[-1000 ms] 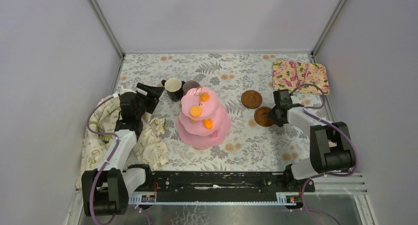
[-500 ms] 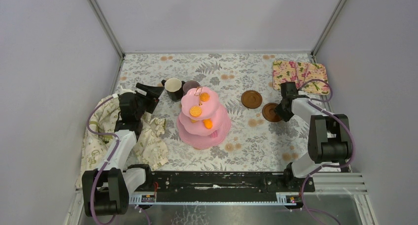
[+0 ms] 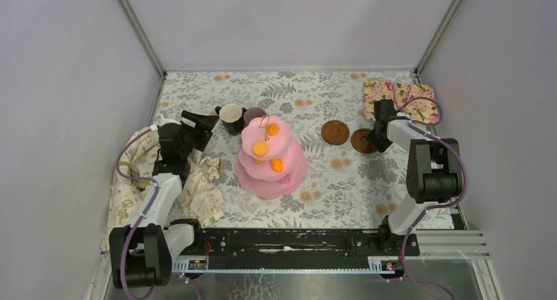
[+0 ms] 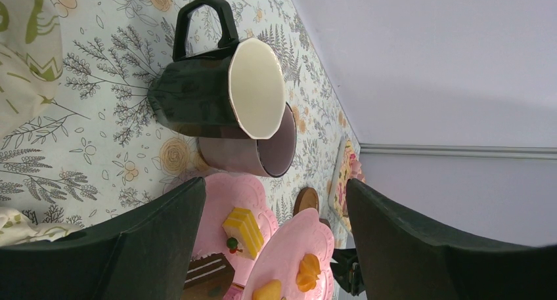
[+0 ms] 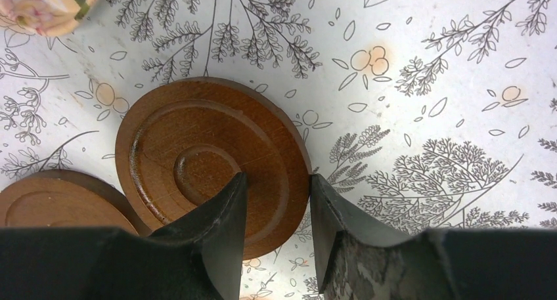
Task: Serve the afternoon tea
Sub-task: Move the coaster to the center of the board, then pick up the cup at the center of the board, then place the cup on the coaster.
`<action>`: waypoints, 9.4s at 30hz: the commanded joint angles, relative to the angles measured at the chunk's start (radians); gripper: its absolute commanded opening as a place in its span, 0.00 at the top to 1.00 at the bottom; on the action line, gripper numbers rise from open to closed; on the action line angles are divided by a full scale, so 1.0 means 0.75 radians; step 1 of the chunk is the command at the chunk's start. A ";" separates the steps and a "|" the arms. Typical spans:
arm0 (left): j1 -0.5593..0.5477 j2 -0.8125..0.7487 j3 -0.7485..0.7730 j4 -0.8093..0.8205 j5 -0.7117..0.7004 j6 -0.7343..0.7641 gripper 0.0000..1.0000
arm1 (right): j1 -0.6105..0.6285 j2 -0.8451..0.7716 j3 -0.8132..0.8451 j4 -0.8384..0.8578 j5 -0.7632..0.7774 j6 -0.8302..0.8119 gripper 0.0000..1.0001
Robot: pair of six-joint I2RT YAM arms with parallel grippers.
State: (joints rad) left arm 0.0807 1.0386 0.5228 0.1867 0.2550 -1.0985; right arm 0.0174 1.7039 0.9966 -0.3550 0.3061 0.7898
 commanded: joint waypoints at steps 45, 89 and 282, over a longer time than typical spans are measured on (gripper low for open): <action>0.019 0.023 0.005 0.082 0.007 0.004 0.15 | 0.122 0.164 0.230 -0.085 0.115 -0.105 0.67; -0.187 0.486 0.549 -0.449 -0.233 0.272 0.25 | 0.094 -0.263 0.030 0.008 -0.112 -0.166 0.27; -1.582 1.288 2.099 -0.764 -1.386 1.171 1.00 | 0.332 -0.948 0.038 -0.225 -0.064 -0.246 1.00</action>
State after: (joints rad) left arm -1.1252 2.0975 2.0975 -0.5247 -0.6567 -0.1196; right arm 0.2733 0.9939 1.0187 -0.6056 0.1940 0.5541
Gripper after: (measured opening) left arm 0.137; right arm 0.092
